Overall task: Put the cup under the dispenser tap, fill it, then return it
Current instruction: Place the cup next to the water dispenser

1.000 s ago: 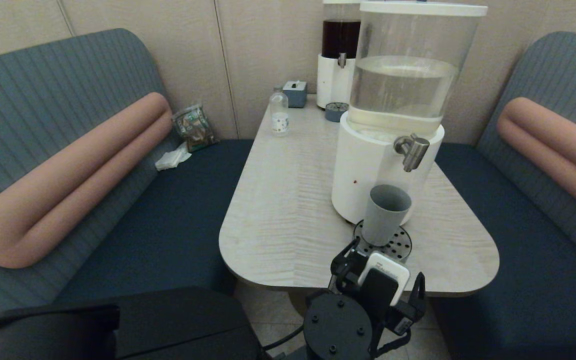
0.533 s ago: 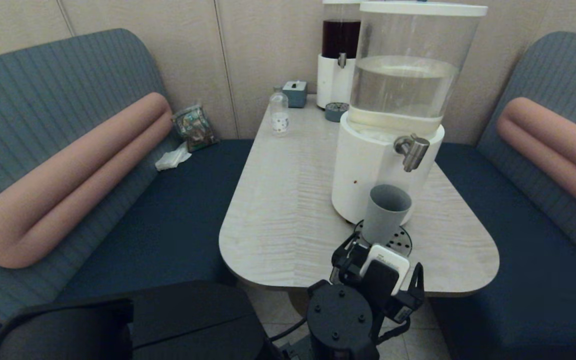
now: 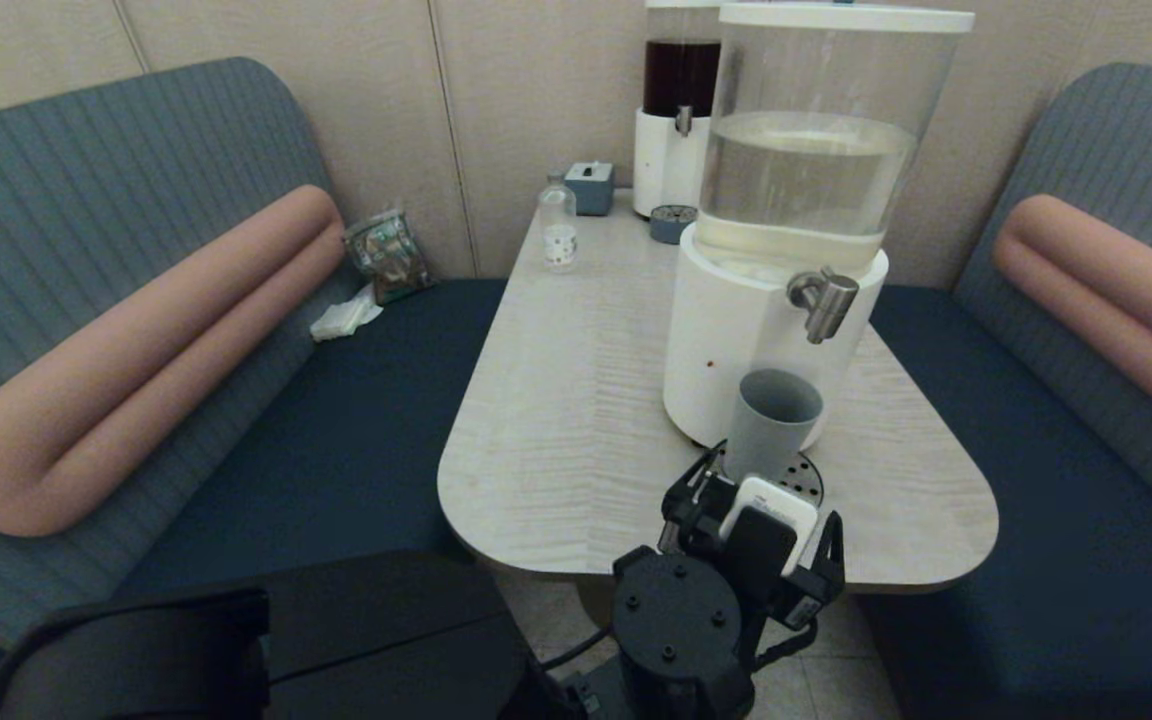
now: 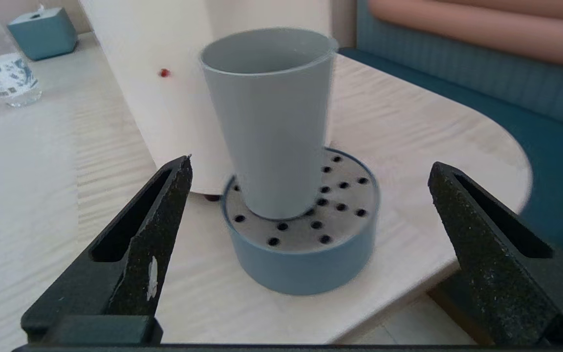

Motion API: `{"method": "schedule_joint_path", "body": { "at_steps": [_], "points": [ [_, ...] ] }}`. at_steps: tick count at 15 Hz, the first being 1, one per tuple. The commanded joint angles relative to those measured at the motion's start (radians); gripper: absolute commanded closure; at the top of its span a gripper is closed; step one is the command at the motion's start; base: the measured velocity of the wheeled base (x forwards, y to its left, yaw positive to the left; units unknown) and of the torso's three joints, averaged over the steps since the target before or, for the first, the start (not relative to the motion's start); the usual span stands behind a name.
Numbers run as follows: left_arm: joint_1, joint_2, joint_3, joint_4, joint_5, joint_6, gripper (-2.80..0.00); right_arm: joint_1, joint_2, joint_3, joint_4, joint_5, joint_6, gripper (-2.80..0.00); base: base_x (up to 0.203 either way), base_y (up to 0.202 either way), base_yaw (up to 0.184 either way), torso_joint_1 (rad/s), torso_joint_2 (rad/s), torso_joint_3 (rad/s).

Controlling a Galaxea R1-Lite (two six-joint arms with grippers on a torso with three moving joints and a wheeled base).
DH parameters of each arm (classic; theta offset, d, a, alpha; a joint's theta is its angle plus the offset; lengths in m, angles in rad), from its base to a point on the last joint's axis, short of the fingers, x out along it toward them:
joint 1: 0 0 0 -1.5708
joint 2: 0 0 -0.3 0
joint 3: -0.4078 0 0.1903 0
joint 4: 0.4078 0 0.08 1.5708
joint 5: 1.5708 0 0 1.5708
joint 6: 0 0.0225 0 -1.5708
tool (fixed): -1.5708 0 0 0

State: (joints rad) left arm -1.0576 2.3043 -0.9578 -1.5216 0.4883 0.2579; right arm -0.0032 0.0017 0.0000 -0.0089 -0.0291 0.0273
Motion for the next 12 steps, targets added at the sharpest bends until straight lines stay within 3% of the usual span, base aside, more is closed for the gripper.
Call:
{"method": "schedule_joint_path", "body": {
  "at_steps": [1, 12],
  "points": [
    [0.013, 0.007, -0.01, -0.008, -0.003, 0.001, -2.8, 0.0, 0.0, 0.0, 0.0, 0.0, 0.0, 0.0, 0.0, 0.0, 0.0, 0.0, 0.0, 0.0],
    [0.025, 0.043, -0.064, -0.008, -0.016, 0.012, -2.8, 0.0, 0.0, 0.0, 0.0, 0.0, 0.0, 0.0, 0.0, 0.0, 0.0, 0.0, 0.0, 0.0]
  ]
}}
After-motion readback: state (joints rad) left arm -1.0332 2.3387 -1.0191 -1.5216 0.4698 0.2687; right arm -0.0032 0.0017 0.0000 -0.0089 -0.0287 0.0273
